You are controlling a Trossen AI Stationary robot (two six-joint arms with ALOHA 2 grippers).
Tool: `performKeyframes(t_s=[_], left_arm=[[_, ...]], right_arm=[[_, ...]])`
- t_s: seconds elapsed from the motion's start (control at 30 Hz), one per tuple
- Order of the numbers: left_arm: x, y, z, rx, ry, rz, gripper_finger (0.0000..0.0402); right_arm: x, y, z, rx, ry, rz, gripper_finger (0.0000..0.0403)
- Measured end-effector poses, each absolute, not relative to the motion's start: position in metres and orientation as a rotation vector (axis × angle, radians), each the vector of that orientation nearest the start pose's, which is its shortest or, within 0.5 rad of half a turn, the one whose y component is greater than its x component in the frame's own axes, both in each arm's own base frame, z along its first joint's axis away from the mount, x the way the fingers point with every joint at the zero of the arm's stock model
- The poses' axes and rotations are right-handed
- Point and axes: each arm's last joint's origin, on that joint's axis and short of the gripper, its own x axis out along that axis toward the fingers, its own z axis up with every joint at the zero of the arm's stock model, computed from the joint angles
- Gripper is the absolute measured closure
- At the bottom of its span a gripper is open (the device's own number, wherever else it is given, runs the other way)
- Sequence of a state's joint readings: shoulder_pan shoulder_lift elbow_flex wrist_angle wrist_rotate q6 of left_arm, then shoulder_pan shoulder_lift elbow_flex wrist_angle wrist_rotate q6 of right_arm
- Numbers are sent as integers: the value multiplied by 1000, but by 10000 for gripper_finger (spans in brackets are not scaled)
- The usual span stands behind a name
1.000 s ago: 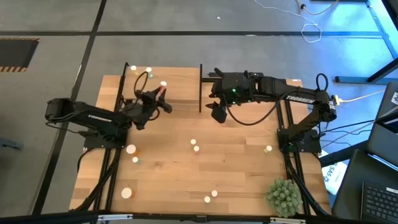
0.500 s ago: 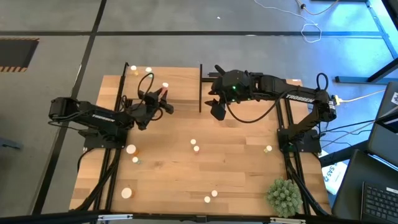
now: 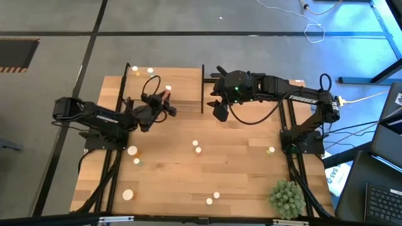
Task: Pick and place medicine bottles onto shelf by color
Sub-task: Put the top right small red pill bottle on the shelf
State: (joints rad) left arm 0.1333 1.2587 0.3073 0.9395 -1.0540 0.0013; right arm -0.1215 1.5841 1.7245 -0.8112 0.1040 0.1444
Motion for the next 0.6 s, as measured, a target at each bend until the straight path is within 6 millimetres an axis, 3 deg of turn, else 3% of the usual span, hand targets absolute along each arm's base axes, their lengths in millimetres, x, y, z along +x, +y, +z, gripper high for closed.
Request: performKeyframes(t_s=[0.6], left_arm=[[207,53,180,-17,59,1204,294]], right_arm=[[331,-43,401,144,655,-265,182]])
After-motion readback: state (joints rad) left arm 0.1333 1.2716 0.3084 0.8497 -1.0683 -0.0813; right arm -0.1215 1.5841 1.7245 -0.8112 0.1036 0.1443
